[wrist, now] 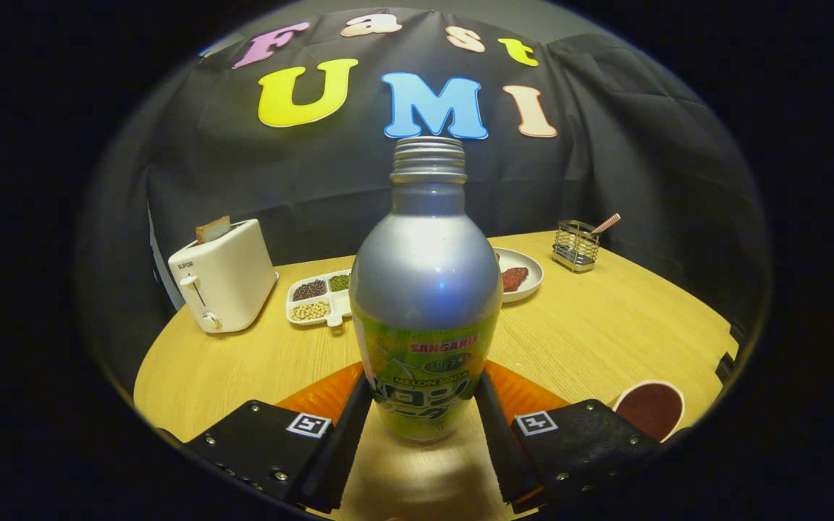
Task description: Take the bottle from table, then pour the juice into the cup, finally place the bottle on the coaster
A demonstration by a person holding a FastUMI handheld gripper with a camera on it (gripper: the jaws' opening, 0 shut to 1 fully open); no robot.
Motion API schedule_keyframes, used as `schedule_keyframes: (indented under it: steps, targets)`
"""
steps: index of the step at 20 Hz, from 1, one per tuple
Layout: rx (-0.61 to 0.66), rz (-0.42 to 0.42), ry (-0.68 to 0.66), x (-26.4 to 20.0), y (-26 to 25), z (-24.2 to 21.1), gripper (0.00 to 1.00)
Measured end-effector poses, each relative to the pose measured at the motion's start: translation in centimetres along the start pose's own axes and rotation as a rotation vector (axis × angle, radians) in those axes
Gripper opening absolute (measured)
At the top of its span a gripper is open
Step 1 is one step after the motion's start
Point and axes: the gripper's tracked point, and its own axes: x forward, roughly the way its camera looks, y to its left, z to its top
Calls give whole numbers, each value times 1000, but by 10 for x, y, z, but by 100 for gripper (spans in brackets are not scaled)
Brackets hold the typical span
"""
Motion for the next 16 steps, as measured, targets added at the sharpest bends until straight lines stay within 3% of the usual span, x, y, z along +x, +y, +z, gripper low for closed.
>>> schedule_keyframes:
  steps: [16]
  targets:
    - [-91,12,11,52,1,-5,80]
